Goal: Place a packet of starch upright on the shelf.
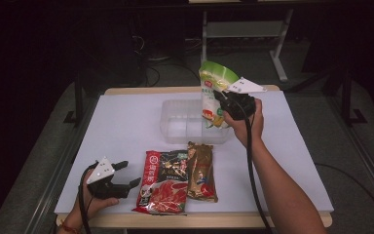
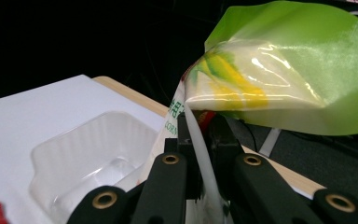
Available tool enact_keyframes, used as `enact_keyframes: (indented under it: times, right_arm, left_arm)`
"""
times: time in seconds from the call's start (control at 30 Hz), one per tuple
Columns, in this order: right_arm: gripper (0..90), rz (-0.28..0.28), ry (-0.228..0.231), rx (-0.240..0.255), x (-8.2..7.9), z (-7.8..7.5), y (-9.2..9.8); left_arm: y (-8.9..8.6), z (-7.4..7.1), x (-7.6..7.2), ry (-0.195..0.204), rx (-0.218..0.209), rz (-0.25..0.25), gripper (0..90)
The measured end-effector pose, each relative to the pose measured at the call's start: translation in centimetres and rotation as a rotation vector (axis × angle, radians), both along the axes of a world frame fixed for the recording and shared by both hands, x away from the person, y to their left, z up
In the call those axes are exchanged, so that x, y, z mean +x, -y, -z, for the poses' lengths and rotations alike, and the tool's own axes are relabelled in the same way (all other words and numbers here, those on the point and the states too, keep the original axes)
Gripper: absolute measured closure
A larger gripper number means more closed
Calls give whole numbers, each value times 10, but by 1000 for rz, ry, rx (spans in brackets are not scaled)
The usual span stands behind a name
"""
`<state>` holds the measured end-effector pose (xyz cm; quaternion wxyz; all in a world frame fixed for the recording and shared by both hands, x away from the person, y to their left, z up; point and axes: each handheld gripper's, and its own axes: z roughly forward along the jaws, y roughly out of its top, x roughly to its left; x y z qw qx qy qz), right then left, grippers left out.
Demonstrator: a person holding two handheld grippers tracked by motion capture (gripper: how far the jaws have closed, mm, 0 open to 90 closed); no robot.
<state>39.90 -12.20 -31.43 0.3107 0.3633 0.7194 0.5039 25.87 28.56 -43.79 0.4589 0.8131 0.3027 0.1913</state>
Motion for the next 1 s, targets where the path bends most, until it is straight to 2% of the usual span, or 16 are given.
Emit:
enact_keyframes:
  times: [0.37,0.4,0.67,0.8,1.0]
  right_arm:
    - [854,56,-12,-32,22,9,-9]
    - [854,62,-29,-22,26,12,-9]
    - [854,99,-49,-39,40,19,-16]
    - [854,99,-53,-62,44,22,-20]
    - [855,115,-53,-53,49,29,-22]
  left_arm:
    - [0,1,0,-6,-5,10,219]
    - [0,0,0,-5,-6,11,219]
    - [0,1,1,-9,-13,10,218]
    - [0,2,1,-13,-10,16,218]
    - [1,4,1,-17,-1,23,218]
